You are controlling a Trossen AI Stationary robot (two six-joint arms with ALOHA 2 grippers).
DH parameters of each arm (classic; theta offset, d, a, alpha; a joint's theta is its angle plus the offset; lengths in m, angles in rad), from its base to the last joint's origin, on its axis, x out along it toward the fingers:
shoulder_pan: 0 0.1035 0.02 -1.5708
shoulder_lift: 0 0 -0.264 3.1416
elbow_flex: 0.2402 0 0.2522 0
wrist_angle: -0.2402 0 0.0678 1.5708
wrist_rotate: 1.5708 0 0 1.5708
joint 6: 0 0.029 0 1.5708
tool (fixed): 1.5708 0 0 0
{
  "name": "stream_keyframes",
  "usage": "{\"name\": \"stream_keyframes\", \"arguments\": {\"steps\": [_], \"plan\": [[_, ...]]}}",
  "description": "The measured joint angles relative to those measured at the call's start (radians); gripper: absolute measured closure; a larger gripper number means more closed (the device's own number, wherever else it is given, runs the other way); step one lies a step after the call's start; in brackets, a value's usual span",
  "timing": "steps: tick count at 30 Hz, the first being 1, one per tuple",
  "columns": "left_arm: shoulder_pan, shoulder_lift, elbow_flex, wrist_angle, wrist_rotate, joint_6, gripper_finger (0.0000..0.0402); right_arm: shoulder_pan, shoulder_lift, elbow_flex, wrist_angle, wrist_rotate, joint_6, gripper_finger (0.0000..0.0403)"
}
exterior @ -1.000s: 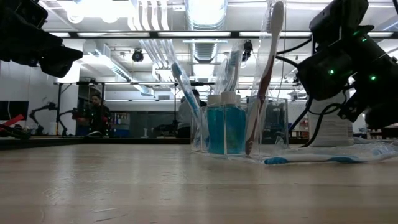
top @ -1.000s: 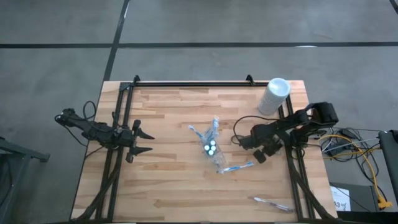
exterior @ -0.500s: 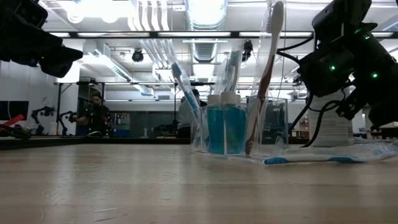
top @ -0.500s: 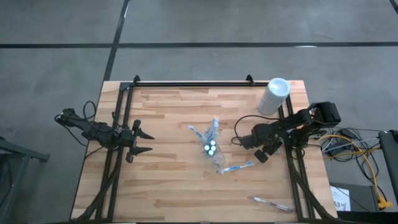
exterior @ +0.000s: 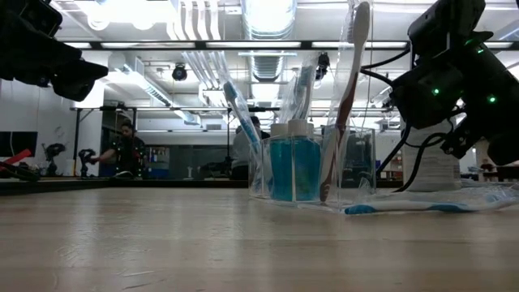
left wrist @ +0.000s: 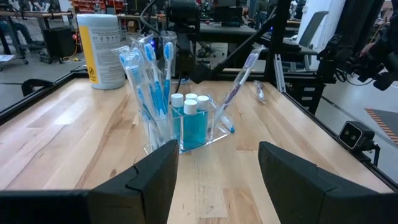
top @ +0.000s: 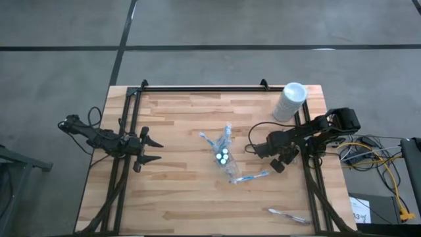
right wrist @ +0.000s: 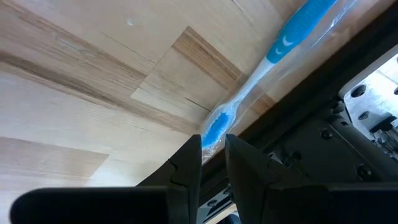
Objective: Pick & Place toothbrushing station
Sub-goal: Put the blue toothbrush into the left section of the transparent organizer
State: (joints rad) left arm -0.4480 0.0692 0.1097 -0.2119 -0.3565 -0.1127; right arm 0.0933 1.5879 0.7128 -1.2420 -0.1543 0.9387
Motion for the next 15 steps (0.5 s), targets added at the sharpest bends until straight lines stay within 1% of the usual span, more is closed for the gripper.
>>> {"name": "stream_keyframes", "arguments": {"steps": [4, 8, 15], "plan": [[0.0, 0.0, 0.0, 0.0, 0.0, 0.0, 0.0174, 0.001, 0.0, 0.0, 0.001, -0.001, -0.002, 0.0335], [0.0, 0.0, 0.0, 0.0, 0.0, 0.0, 0.0174, 0.005, 0.0, 0.01, 0.02, -0.022, -0.038, 0.0335], [0.0, 0.0, 0.0, 0.0, 0.0, 0.0, 0.0174, 0.007, 0.003, 0.02, 0.011, -0.024, -0.207, 0.0335]]}}
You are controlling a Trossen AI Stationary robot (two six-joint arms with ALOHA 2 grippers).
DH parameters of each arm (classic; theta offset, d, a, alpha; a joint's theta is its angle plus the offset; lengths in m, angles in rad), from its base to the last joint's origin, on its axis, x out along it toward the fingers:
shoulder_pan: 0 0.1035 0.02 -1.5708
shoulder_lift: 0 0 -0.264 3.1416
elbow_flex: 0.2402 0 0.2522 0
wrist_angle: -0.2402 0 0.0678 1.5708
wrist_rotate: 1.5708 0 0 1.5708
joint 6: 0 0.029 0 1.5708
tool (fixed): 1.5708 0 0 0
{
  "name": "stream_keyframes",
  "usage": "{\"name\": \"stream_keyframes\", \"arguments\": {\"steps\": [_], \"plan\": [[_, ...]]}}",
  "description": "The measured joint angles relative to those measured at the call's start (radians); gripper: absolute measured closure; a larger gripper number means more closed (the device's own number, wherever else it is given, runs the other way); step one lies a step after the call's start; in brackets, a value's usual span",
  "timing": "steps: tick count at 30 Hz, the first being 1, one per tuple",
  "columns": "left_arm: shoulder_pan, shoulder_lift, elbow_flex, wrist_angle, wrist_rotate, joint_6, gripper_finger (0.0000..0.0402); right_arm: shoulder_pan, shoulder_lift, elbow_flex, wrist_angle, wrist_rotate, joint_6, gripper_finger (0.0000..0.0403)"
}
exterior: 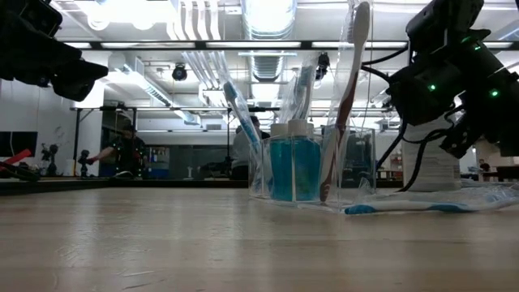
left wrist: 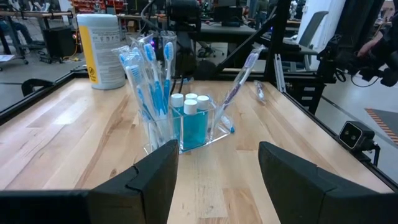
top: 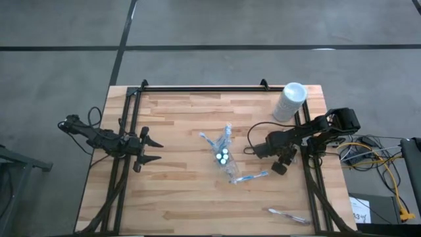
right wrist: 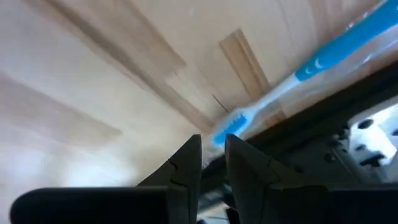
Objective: Pick & Place toothbrushing station
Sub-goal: Put the blue toothbrush into the left section of the transparent organizer
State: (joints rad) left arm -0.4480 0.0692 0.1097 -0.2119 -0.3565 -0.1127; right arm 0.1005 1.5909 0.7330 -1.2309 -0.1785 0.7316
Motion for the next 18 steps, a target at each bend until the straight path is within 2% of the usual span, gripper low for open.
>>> {"name": "stream_keyframes", "arguments": {"steps": [5, 18], "plan": [[0.0, 0.0, 0.0, 0.0, 0.0, 0.0, 0.0174, 0.0, -0.001, -0.003, -0.071, -0.002, -0.084, 0.0335], [0.0, 0.0, 0.0, 0.0, 0.0, 0.0, 0.0174, 0.002, -0.002, -0.023, 0.024, -0.005, -0.14, 0.0335]]}}
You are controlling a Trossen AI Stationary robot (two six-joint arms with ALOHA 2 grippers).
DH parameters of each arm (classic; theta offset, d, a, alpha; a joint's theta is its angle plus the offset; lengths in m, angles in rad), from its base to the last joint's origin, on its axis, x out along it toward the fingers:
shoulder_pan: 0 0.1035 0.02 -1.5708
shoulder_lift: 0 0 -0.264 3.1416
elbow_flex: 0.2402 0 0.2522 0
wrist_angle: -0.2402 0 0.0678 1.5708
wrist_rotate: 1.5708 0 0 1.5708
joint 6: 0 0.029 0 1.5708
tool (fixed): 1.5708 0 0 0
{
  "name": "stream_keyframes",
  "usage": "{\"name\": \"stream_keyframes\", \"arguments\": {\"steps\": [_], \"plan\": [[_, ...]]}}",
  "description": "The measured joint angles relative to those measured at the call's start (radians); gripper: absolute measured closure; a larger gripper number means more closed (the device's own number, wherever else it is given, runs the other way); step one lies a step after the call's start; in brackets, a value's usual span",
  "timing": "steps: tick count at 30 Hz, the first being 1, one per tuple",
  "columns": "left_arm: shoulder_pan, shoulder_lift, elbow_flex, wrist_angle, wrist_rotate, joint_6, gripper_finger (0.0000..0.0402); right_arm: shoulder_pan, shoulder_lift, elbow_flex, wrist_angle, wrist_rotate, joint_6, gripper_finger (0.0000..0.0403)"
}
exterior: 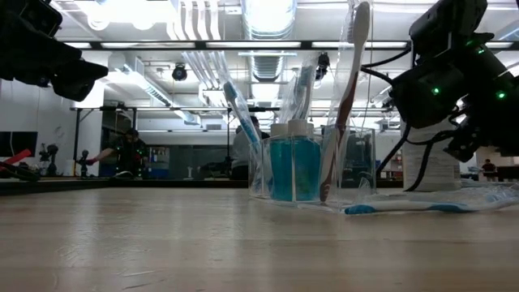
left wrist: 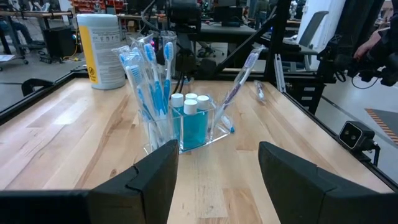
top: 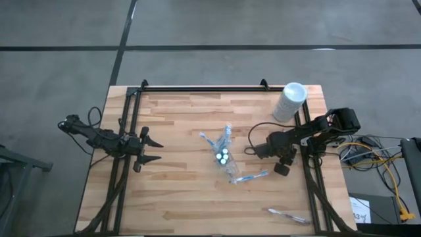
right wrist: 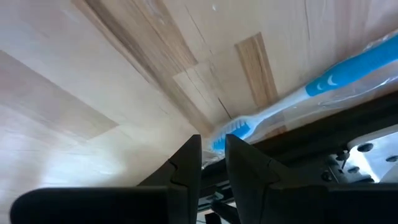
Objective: Pick & Place toothbrushing station
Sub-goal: Put the blue toothbrush into the left section of the transparent organizer
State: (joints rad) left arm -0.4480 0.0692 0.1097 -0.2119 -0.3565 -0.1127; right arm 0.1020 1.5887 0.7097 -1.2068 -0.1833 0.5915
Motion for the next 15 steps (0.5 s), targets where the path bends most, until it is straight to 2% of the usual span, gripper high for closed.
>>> {"name": "stream_keyframes", "arguments": {"steps": [15], "plan": [[0.0, 0.0, 0.0, 0.0, 0.0, 0.0, 0.0174, 0.0, 0.001, -0.079, 0.041, -0.008, 0.039, 0.0335]]}}
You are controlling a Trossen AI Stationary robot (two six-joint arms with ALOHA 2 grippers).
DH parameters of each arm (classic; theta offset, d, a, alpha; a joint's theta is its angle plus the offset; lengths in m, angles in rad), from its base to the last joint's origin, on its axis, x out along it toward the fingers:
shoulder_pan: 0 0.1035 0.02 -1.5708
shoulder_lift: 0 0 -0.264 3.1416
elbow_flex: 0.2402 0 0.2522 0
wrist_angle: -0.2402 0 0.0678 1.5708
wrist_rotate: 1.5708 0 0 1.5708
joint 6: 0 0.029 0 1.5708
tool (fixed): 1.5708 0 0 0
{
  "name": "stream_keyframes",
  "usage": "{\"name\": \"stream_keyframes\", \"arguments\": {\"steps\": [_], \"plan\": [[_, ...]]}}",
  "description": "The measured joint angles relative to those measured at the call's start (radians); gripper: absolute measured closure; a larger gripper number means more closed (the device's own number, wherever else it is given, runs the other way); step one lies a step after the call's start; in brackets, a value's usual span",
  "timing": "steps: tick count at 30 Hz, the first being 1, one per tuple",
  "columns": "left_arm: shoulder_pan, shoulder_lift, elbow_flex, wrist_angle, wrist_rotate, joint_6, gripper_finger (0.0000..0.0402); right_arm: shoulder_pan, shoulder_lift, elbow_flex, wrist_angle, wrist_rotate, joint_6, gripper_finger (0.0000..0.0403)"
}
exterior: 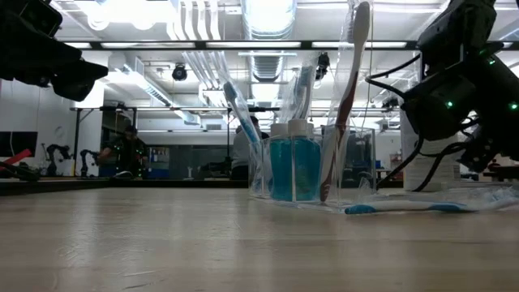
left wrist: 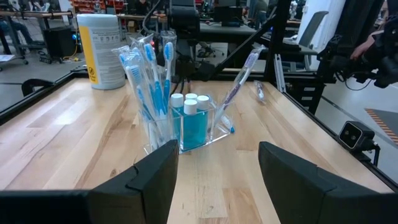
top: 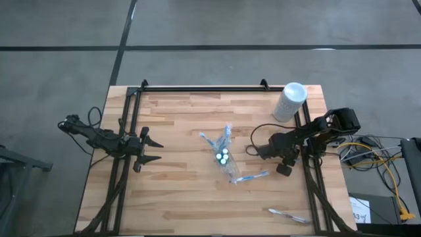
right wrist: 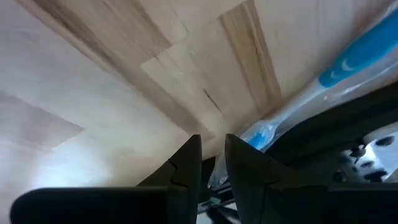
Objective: Pick & Place toothbrushing station
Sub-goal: Put the blue toothbrush into the left section of the transparent organizer
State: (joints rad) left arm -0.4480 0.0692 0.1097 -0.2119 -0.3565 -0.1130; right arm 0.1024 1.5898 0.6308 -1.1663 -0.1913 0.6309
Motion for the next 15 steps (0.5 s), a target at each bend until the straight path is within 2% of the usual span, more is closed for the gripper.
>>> {"name": "stream_keyframes", "arguments": {"steps": [6, 11, 15], "plan": [[0.0, 0.0, 0.0, 0.0, 0.0, 0.0, 0.0174, 0.003, 0.0, 0.044, -0.016, -0.017, -0.008, 0.0335], [0.0, 0.0, 0.0, 0.0, 0.0, 0.0, 0.0174, 0.002, 0.0, 0.066, -0.028, 0.083, -0.003, 0.0335], [0.0, 0.0, 0.0, 0.0, 0.0, 0.0, 0.0174, 0.002, 0.0, 0.066, -0.031, 0.094, 0.008, 0.0335]]}}
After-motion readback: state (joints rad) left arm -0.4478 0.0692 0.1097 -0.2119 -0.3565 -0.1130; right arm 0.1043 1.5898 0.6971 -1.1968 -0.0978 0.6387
